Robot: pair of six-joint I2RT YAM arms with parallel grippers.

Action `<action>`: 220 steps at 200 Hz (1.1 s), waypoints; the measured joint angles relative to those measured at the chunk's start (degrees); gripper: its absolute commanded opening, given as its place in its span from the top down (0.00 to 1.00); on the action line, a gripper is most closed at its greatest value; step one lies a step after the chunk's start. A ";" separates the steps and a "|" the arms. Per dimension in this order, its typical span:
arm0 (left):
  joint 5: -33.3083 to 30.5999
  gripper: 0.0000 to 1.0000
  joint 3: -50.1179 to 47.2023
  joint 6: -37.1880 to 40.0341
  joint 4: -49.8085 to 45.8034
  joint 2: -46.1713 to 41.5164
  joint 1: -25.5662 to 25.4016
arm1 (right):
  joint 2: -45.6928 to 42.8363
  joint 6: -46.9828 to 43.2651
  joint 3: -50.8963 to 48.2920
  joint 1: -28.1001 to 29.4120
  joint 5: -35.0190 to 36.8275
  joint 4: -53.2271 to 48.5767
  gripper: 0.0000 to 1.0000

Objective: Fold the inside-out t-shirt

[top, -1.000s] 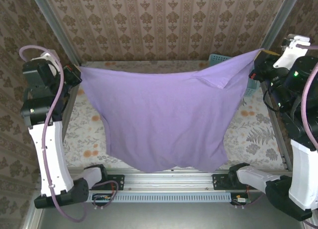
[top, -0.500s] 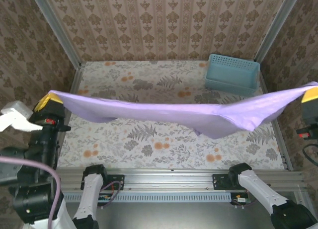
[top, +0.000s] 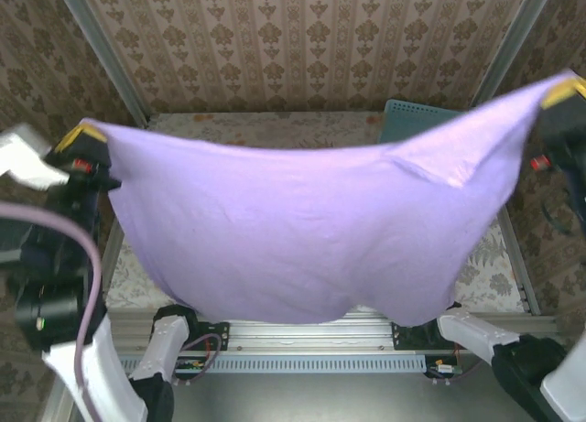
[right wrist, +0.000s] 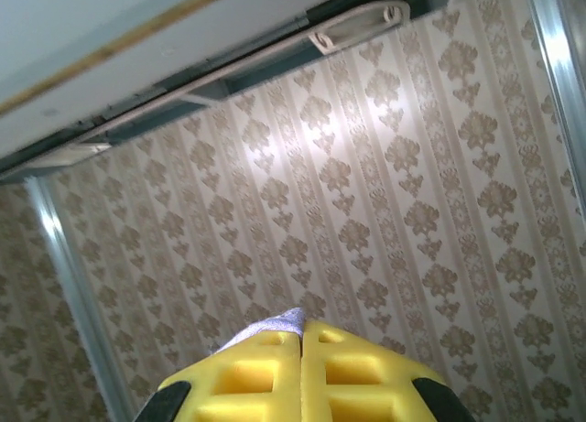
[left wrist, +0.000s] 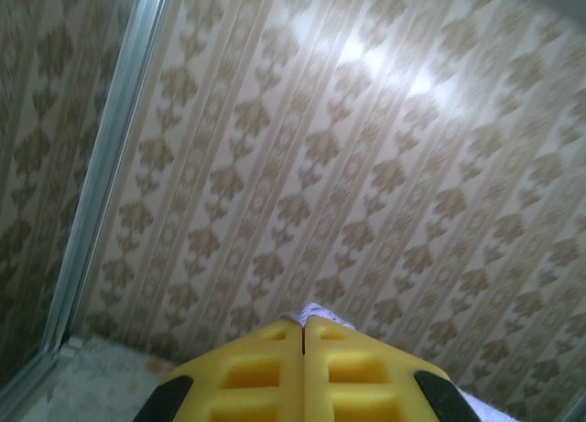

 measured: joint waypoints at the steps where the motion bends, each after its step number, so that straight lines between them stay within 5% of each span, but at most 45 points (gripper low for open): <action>1: 0.00 1.00 -0.26 -0.02 0.11 0.28 0.00 | 0.37 0.00 -0.13 0.00 0.02 0.15 1.00; 57: -2.08 1.00 -13.92 -1.14 7.28 20.13 -0.81 | 15.87 -1.40 -20.41 0.00 1.86 11.30 1.00; 83: -3.50 1.00 -14.69 -0.90 11.56 31.39 -2.84 | 27.52 -2.54 -22.38 0.00 4.48 15.47 1.00; 120: -5.07 1.00 -7.80 0.42 14.93 50.82 -3.80 | 50.95 -2.78 -10.54 0.00 6.56 17.25 1.00; 168: -4.22 1.00 7.19 1.29 14.80 73.05 -3.76 | 81.59 -2.75 23.45 -0.07 7.61 9.44 1.00; 220: -3.45 1.00 24.06 2.58 10.19 85.68 -3.17 | 87.14 0.24 29.00 -2.49 6.51 9.07 1.00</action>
